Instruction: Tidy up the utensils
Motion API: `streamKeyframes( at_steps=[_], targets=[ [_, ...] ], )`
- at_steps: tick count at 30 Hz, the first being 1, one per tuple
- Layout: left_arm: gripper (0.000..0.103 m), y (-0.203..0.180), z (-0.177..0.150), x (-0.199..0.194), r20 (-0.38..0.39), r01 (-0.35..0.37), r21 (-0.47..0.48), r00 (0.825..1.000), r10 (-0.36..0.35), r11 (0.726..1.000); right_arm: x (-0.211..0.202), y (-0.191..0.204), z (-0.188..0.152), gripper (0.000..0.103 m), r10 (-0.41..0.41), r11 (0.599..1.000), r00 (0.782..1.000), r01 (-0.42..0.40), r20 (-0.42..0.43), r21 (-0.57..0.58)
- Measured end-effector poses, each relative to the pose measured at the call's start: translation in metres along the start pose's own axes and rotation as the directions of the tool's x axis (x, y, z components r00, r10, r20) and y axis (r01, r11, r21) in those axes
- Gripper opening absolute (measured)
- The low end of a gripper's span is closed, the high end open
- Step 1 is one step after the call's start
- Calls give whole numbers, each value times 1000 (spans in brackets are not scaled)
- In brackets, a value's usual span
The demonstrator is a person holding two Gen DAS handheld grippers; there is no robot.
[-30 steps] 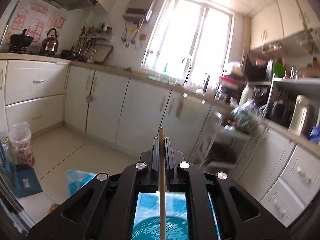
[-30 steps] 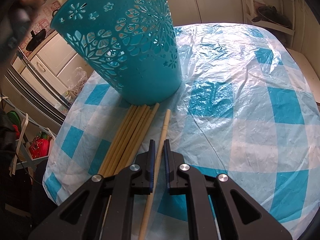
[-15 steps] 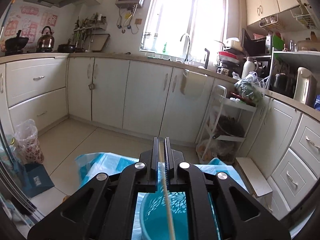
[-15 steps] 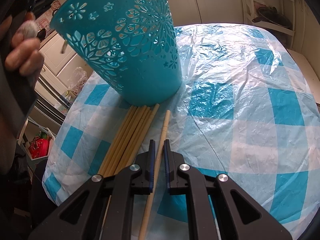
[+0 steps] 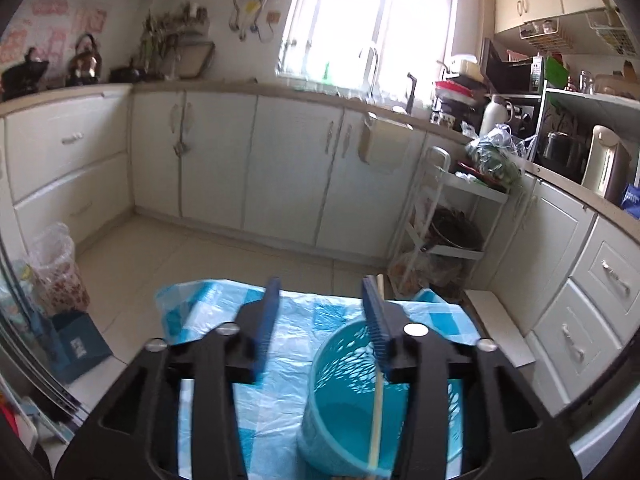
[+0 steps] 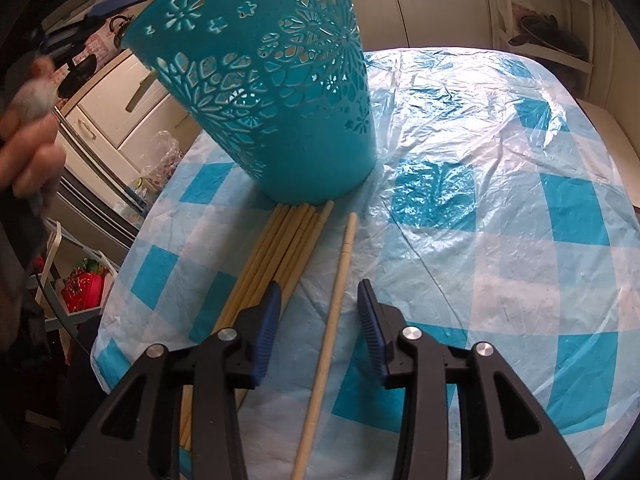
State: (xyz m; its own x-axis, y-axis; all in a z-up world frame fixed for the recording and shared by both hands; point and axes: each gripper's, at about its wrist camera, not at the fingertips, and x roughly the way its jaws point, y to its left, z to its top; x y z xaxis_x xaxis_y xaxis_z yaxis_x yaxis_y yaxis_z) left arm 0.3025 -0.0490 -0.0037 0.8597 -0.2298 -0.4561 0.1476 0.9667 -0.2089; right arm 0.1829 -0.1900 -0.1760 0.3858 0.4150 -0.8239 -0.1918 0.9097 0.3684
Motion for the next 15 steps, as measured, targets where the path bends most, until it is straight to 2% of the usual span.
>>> streamKeyframes(
  at_steps=[1,4,6,12,15],
  targets=[
    [54,-1,4,6,-20,12,4,1000,-12,1000,1,1,0,42,-1,1000,1000,1,2,-2],
    [57,-12,19,33,-91,19,41,996,-15,999,2,3,-1,43,-2,1000,1000,2,5,-15],
    [57,-18,23,51,-141,24,58,990,-16,998,2,2,-1,43,6,1000,1000,-6,5,-10],
    [57,-36,22,82,-230,22,85,973,-2,996,1,-1,0,43,18,1000,1000,-18,4,-9],
    [57,-41,22,92,-303,12,103,953,20,995,1,-2,1,43,24,1000,1000,-24,4,-3]
  ],
)
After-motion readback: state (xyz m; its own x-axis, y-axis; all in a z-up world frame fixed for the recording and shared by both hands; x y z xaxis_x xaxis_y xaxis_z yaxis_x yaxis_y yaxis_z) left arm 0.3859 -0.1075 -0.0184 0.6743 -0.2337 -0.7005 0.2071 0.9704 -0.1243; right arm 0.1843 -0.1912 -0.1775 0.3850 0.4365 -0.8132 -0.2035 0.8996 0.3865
